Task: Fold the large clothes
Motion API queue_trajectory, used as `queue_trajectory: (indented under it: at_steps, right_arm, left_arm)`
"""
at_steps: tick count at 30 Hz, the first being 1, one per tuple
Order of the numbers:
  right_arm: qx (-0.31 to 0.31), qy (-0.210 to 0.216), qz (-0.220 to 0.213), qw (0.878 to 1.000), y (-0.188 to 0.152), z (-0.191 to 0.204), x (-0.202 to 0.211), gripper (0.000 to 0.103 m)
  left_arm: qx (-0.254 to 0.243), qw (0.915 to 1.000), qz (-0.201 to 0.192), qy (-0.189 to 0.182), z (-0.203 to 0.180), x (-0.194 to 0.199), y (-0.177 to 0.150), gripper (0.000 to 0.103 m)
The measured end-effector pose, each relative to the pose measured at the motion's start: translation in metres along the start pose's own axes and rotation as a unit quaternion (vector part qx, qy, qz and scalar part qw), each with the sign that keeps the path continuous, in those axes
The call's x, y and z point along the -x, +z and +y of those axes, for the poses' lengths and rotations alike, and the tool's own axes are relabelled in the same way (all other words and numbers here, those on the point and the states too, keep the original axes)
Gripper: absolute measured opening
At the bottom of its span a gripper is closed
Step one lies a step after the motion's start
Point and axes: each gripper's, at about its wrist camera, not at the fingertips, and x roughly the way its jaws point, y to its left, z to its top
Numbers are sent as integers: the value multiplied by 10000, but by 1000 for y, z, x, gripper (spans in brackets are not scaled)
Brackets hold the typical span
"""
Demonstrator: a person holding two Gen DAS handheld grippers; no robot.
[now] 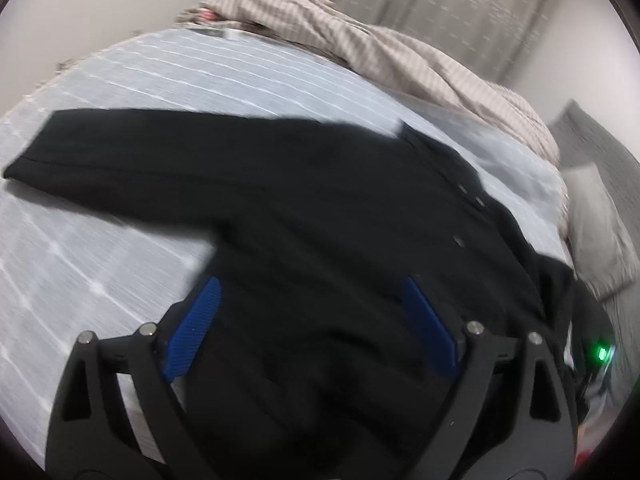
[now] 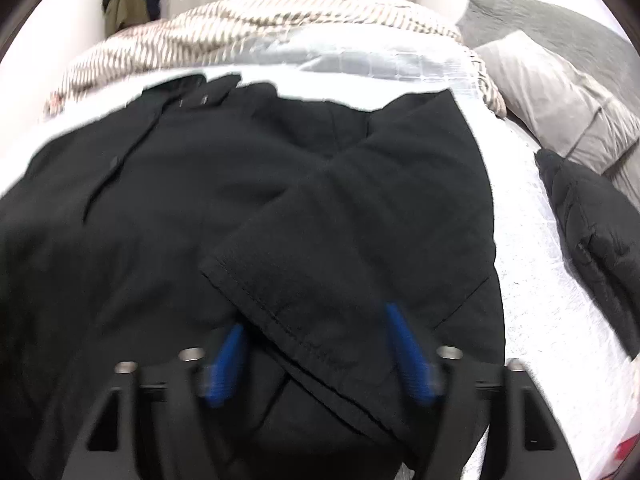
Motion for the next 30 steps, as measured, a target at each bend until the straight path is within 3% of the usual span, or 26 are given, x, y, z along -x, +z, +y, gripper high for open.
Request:
queue_trajectory:
  at_steps: [2, 3, 7, 10, 13, 16, 22, 27, 30]
  right_arm:
    - [-198, 74, -129, 9997, 4, -4, 6, 20]
    - [-290, 87, -209, 9993, 7, -7, 11, 17]
    - [-686, -76, -712, 9951, 12, -25, 43, 14]
    - [-1079, -134, -1005, 9890, 17, -50, 67, 12]
    - [-1731, -284, -1267, 9763, 26, -100, 88, 11]
    - [-2241, -340, -1202, 9665, 35, -151, 93, 11]
    - [-2582, -986, -922, 9566, 50, -244, 92, 9]
    - [-2242, -1970, -579, 9527, 59, -287, 76, 8]
    - [-1822, -2814, -256, 9418, 66, -305, 58, 7]
  left_arm:
    - [-292, 9995, -30, -139, -19, -5, -15, 92]
    - [-389, 9991, -73, -155, -25, -5, -19, 92]
    - [-761, 9965, -269, -211, -39, -5, -33, 92]
    - [-778, 9958, -295, -380, -41, -2, -34, 92]
    - [-681, 9960, -337, -470, -40, -1, -32, 92]
    - [-664, 9960, -293, -530, -41, -3, -33, 92]
    - [-681, 9962, -120, -525, -43, -9, -36, 92]
    - [-790, 9957, -92, -478, -46, -12, -41, 92]
    - [-848, 9954, -109, -437, -46, -12, -42, 92]
